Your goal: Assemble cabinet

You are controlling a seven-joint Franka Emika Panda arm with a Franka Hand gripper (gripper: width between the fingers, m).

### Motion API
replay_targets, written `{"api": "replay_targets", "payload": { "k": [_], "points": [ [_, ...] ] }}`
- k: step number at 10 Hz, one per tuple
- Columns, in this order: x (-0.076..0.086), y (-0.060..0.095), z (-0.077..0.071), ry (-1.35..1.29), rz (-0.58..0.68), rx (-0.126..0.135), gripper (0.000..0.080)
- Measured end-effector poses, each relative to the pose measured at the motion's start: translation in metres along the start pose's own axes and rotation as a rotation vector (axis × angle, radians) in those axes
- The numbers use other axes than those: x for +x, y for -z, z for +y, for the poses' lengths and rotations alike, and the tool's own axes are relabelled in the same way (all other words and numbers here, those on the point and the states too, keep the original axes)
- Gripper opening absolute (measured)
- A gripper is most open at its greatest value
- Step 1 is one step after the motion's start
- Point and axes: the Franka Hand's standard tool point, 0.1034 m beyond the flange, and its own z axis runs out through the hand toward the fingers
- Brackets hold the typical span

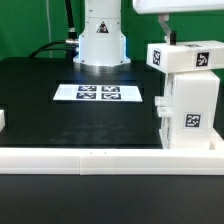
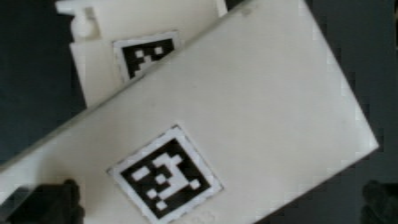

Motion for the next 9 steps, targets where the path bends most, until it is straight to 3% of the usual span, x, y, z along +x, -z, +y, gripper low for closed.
{"api": "replay_targets", "payload": {
  "k": [4,9],
  "points": [
    [0.002,0.001,0.008,0.434,-0.011,-0.012,0.0797],
    [0.005,0.001,0.020,0.958,-0.036,-0.062,0.0797]
  ]
}}
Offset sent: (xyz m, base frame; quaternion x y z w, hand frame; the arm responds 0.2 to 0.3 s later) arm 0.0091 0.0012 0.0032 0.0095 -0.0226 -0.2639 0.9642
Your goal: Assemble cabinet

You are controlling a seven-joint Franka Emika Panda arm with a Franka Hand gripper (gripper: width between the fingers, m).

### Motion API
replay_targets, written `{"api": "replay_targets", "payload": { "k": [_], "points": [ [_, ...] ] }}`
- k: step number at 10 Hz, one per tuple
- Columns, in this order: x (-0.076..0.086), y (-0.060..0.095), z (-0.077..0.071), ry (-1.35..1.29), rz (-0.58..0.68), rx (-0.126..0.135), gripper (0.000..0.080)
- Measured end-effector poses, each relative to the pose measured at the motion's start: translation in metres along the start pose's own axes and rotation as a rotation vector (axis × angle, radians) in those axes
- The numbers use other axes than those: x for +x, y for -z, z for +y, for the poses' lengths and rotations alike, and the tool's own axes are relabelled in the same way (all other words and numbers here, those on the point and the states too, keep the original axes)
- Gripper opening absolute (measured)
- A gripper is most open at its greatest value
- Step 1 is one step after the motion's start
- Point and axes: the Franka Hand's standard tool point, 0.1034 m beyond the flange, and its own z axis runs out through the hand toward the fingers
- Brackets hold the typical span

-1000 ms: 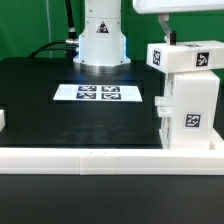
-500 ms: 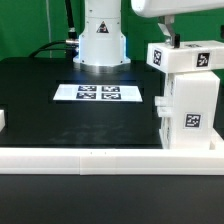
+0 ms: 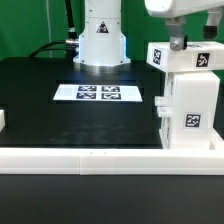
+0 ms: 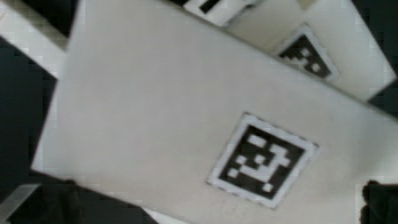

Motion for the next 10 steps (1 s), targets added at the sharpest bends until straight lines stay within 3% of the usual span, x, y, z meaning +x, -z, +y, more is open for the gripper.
{"api": "replay_targets", "payload": {
  "k": [2,5,8,10],
  "points": [
    [0.000,-0.001,-0.001,0.242,-0.028,-0.014,0.0797],
    [0.003,-0.002,-0.009,0.716,-0.103,-0.012,0.0797],
    [-0.004,-0.006,-0.006,0.885,-0.130,-0.007,0.0797],
    [-0.009,-0.009,-0.005,0.852,-0.131,-0.003,0.0797]
  ]
}}
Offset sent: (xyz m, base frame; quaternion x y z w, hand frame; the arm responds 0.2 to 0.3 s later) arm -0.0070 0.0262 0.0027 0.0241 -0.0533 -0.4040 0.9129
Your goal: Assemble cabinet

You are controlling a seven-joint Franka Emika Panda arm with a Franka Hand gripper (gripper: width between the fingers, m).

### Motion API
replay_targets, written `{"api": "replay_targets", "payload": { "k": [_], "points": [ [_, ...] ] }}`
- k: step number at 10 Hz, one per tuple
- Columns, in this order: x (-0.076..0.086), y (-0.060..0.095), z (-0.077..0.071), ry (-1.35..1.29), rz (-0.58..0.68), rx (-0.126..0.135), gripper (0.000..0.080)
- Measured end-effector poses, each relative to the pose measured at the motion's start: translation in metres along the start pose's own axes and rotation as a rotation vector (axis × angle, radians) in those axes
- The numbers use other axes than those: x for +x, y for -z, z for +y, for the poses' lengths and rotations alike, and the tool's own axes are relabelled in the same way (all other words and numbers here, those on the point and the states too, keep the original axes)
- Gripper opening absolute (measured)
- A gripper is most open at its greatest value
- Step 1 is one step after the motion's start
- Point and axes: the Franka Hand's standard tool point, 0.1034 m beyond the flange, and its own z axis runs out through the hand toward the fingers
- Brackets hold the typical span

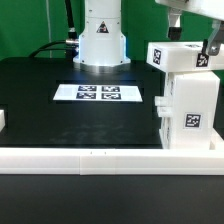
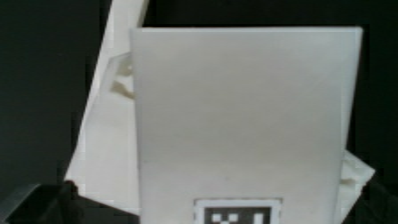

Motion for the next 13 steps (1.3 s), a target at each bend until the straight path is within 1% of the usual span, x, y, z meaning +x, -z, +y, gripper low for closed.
{"api": "replay_targets", "payload": {
  "k": [2,3,4,5,6,9,11,13],
  "points": [
    [-0.0035,-0.0033,-0.0014,-0.012,0.001,0.006,0.0797],
    [-0.0051,-0.0045,-0.0020,-0.018,0.001,0.008,0.0773],
    [-0.0062,-0.0054,-0.0024,-0.038,0.001,0.009,0.0577],
    [-0.0065,-0.0054,-0.0024,-0.038,0.001,0.010,0.0577],
    [-0.0072,-0.0055,-0.0026,-0.054,0.001,0.010,0.0560],
    [-0.0085,-0.0056,-0.0028,-0.107,0.001,0.010,0.0560],
    [-0.0088,-0.0056,-0.0052,-0.351,-0.001,0.021,0.0561],
    [-0.0091,-0.0058,-0.0081,-0.540,-0.005,0.033,0.0561]
  ]
}}
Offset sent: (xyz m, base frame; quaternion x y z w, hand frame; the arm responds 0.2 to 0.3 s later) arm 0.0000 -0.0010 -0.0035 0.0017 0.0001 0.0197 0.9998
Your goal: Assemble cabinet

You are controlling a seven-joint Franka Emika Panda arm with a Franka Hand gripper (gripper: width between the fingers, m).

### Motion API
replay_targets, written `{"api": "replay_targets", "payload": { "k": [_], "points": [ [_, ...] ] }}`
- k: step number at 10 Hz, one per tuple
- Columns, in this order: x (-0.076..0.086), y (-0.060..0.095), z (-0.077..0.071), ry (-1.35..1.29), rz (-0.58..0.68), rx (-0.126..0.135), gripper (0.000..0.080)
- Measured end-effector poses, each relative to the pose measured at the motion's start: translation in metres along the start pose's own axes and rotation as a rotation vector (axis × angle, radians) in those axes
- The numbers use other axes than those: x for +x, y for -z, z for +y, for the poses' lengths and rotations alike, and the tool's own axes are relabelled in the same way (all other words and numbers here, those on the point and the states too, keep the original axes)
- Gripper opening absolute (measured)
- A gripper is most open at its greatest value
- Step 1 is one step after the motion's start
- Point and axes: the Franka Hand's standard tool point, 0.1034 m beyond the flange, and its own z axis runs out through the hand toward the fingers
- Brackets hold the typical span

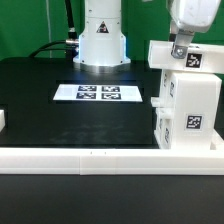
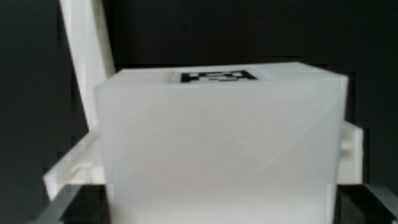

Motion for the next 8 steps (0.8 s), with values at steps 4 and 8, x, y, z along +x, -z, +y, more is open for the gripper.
{"api": "replay_targets", "payload": {
  "k": [4,8],
  "points": [
    [-0.001,-0.002,-0.010,-0.532,0.001,0.017,0.0561],
    [0.006,-0.002,-0.017,-1.006,-0.006,0.044,0.0561]
  ]
}}
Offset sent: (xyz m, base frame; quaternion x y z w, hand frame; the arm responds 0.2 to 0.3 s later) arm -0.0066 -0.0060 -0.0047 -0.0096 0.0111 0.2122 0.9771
